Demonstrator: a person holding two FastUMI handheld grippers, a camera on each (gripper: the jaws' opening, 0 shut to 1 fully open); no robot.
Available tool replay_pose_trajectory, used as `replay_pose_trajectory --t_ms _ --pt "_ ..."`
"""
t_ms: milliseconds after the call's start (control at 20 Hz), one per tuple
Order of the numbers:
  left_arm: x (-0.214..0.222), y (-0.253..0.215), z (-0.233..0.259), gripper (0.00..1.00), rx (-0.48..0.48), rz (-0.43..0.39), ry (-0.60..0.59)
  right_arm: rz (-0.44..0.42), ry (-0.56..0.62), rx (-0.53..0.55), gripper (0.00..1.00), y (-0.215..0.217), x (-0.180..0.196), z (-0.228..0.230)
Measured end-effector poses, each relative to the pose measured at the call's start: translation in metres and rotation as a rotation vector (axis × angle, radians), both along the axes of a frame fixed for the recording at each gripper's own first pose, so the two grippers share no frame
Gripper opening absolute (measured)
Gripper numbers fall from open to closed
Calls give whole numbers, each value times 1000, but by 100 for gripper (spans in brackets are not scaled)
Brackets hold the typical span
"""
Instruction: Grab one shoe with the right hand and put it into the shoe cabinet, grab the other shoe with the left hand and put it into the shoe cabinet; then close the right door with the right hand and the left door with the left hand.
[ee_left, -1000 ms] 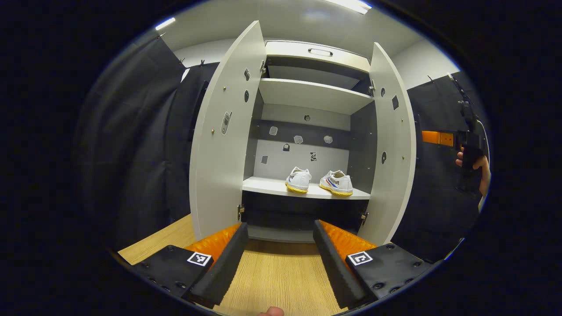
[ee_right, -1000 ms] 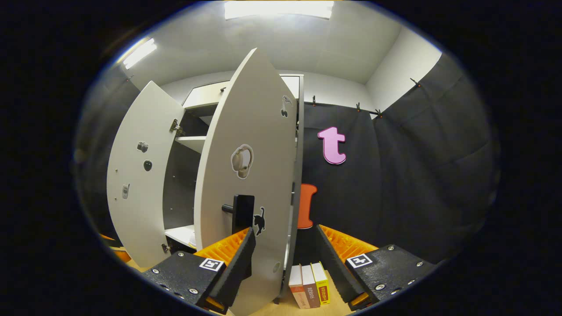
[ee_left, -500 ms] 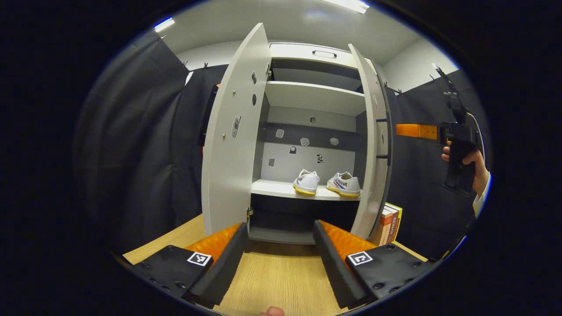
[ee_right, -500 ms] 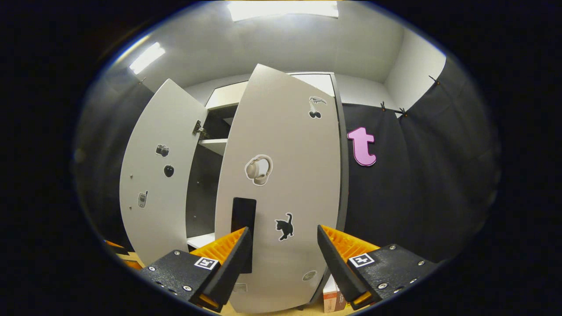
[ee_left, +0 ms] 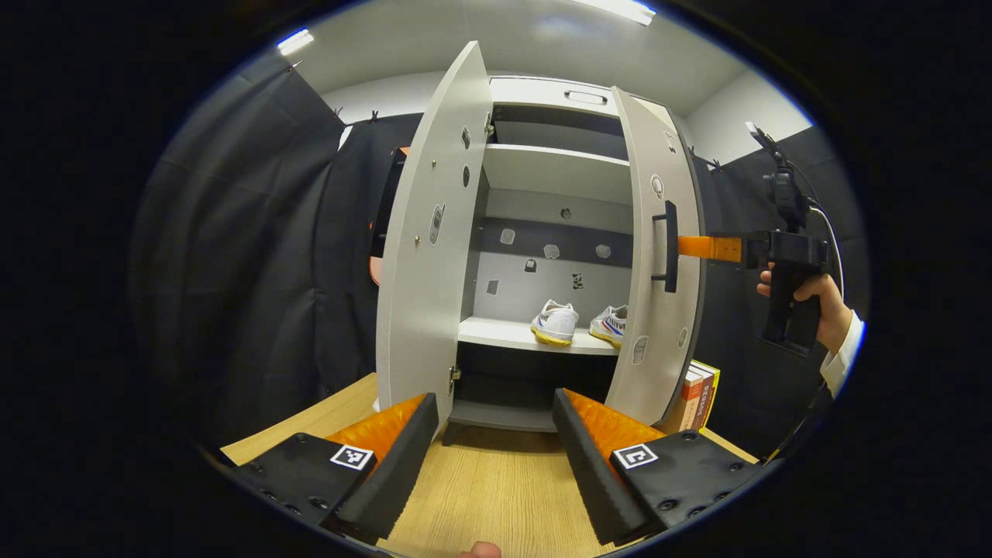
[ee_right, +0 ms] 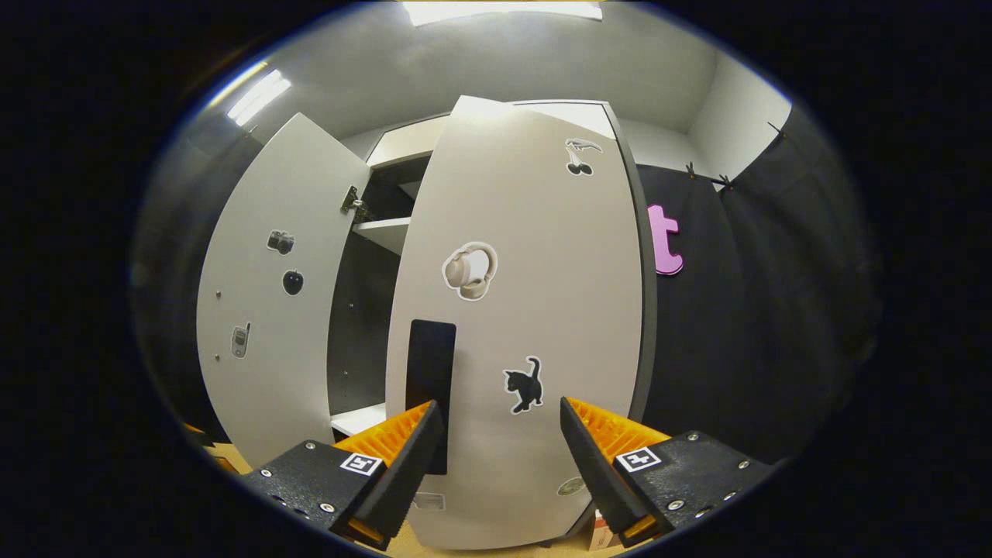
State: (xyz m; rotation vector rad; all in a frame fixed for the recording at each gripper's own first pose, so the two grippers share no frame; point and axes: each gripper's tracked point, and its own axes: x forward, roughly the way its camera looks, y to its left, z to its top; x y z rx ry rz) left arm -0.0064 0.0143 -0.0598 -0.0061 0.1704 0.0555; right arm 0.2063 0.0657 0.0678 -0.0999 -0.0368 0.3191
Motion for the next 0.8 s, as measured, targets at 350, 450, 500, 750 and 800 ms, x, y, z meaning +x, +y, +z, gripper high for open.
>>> replay_pose_trajectory --t_ms 350,450,500,750,800 --pt "0 17 -2 97 -1 29 6 -32 23 11 93 20 27 -8" --pt "-1 22 -2 97 0 34 6 -38 27 19 92 26 35 -10" --pt "0 24 -1 97 1 35 6 -42 26 22 92 27 39 -10" --pt "-1 29 -4 97 1 34 14 -59 24 28 92 34 51 -13" --pt "-1 29 -4 97 0 33 13 -63 26 28 92 35 53 -14"
